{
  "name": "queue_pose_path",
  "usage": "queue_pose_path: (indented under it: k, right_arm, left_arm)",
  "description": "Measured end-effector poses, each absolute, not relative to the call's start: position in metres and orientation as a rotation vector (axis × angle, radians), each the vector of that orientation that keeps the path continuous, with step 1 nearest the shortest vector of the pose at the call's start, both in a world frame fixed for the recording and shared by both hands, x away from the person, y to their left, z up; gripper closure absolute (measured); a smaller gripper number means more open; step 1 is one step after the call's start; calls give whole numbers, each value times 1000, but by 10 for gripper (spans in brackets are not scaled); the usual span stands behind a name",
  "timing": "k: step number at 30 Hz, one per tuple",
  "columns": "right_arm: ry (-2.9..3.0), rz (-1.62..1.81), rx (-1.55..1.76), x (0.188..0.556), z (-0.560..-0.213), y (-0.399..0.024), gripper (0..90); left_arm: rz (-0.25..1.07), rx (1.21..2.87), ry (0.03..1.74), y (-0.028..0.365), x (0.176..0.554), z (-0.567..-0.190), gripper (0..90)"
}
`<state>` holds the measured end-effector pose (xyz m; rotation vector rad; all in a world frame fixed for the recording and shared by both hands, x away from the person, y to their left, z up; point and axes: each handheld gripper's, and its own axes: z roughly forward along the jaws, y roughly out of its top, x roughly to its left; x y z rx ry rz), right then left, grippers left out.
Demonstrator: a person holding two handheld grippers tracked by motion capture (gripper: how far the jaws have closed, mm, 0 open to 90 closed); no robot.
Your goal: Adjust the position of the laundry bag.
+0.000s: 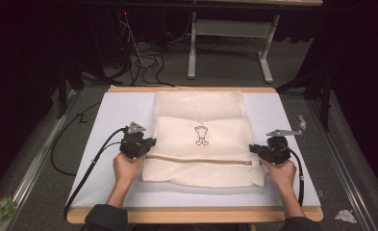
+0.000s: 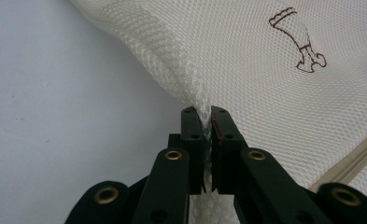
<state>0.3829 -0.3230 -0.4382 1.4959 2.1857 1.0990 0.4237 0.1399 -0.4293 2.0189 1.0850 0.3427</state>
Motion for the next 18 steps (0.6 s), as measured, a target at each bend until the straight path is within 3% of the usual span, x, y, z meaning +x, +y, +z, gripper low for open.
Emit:
queue_pose_path:
  k: [18]
  right_arm:
    - [2218, 1148, 1456, 371, -444, -301, 878]
  left_arm:
    - [384, 2022, 1120, 163, 408, -433, 842]
